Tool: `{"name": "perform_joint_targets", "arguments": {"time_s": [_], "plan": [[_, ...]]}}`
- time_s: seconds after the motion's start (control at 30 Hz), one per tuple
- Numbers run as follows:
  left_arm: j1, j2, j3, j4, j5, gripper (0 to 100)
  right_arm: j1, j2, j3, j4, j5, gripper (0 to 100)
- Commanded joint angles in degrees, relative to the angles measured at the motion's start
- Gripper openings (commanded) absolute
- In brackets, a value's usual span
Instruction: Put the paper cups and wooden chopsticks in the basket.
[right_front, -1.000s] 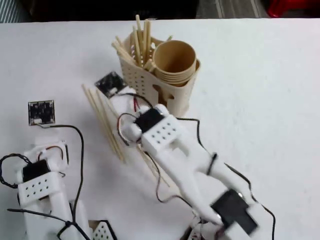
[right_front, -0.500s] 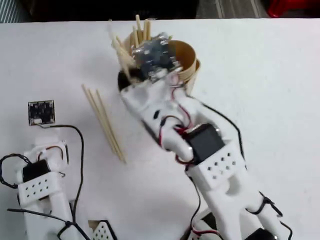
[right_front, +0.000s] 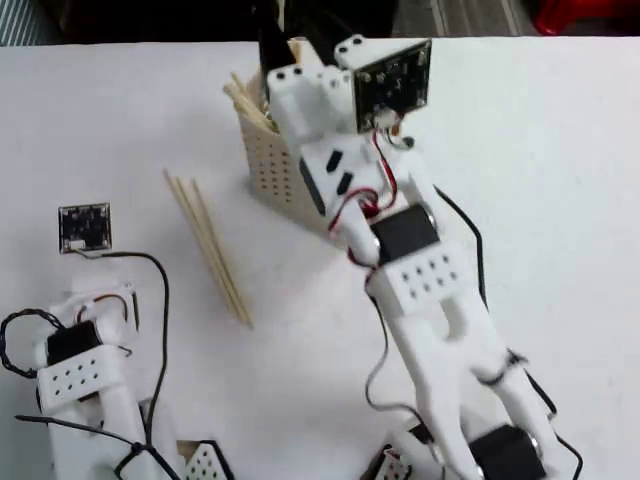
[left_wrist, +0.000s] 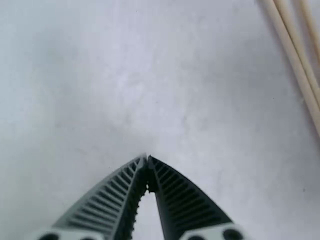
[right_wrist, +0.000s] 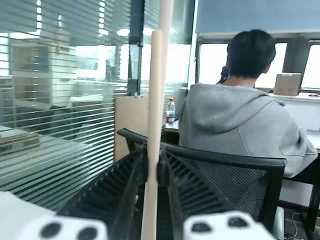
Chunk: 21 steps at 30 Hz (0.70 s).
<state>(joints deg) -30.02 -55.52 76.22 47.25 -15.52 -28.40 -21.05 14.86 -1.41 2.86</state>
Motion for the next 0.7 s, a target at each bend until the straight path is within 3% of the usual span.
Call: {"name": "perform_joint_targets", "arguments": {"time_s": [0.0, 0.23, 0.47, 0.67], "plan": [[-0.48, -1.19, -0.35, -1.14, -0.53, 2, 1.01, 3.82, -2.55, -4.62, 0.53, 1.8], [-0.48, -1.19, -0.35, -1.14, -0.53, 2, 1.19, 11.82, -2.73, -1.98, 0.79, 2.7], [-0.48, -1.19, -0.26, -1.85, -0.53, 2, 0.75, 5.49, -5.98, 16.13, 0.79, 22.4], [-0.48, -1.1, -0.26, -2.2, -0.53, 2, -1.98, -8.48, -5.8, 44.44, 0.35, 10.2]]}}
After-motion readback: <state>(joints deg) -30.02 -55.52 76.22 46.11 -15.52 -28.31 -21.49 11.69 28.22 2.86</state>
